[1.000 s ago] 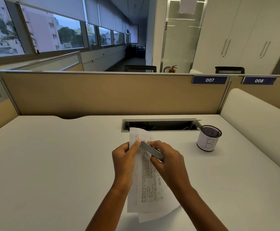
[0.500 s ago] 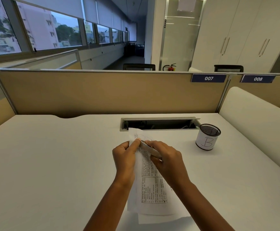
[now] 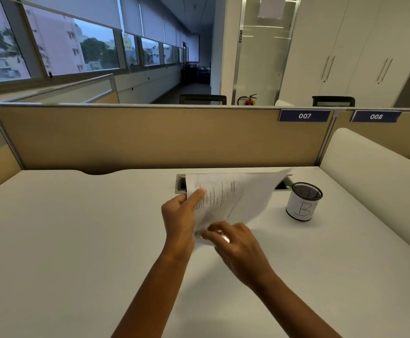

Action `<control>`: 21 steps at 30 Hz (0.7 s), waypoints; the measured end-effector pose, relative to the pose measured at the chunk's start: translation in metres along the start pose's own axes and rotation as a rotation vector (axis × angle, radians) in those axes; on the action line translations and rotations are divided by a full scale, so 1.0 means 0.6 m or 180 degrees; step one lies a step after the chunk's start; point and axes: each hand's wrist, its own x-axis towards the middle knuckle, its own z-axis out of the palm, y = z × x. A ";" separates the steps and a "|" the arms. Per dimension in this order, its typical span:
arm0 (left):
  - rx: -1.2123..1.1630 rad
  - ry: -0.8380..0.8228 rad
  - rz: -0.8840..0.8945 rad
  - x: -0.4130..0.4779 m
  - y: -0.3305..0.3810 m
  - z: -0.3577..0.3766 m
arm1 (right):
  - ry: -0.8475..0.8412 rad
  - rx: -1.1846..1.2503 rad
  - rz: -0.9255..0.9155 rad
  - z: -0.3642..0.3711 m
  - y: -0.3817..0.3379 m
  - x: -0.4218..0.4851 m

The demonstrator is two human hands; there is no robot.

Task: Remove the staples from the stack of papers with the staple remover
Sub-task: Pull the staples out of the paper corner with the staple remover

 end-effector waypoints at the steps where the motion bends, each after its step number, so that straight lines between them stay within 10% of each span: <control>1: 0.0035 -0.0038 0.0082 0.005 0.008 -0.001 | -0.0068 0.0077 0.0031 0.004 -0.003 -0.009; 21: -0.0231 -0.0596 -0.0630 0.003 -0.009 -0.003 | 0.0582 0.1598 0.1824 -0.019 0.013 0.019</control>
